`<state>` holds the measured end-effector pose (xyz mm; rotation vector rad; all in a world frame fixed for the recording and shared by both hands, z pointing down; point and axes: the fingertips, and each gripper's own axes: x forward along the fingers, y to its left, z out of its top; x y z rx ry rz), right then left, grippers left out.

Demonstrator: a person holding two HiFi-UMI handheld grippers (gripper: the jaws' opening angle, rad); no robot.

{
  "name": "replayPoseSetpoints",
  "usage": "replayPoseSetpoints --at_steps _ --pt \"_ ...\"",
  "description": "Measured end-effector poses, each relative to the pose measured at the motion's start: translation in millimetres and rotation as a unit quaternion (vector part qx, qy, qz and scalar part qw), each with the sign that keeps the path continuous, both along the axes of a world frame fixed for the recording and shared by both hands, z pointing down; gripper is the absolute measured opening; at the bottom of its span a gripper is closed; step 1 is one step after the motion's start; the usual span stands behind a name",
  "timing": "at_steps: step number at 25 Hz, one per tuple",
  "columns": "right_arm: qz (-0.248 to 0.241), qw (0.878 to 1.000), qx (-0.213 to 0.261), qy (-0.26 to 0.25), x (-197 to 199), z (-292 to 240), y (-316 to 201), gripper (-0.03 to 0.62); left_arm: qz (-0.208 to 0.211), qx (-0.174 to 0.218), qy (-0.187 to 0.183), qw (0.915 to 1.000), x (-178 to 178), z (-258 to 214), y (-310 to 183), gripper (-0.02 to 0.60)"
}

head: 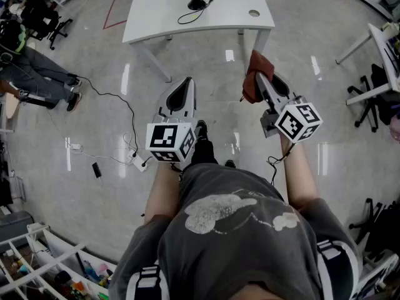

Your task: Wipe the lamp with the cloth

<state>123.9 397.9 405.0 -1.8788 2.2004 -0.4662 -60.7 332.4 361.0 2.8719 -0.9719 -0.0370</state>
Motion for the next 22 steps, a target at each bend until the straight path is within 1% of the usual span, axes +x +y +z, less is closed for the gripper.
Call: replayPoseSetpoints --at_steps 3,7,11,16,19,22 --pt "0.006 1.000 -0.002 -0.001 4.0 0.8 -27.2 0.086 0.002 -0.007 0.008 0.9999 1.2 0.1 -31.2 0.008" --pt "0.008 1.000 -0.011 0.003 6.7 7.2 -69.5 0.086 0.005 -0.002 0.000 1.0000 7.5 4.3 -79.5 0.008" --pt "0.015 1.000 -0.019 0.000 12.7 12.2 -118.2 0.086 0.019 -0.005 -0.001 0.9998 18.4 6.3 -129.3 0.008" --pt "0.027 0.999 -0.018 -0.005 13.7 1.3 -180.2 0.086 0.031 -0.003 0.006 0.9995 22.0 -3.9 -190.3 0.008" --pt "0.032 0.999 -0.016 0.003 15.0 -5.9 -209.4 0.086 0.040 -0.001 0.010 0.9992 25.5 -8.9 -221.9 0.008" --pt "0.049 0.999 -0.008 0.002 22.9 -11.9 -234.1 0.086 0.050 0.000 0.016 0.9986 31.9 -13.8 -250.0 0.008"
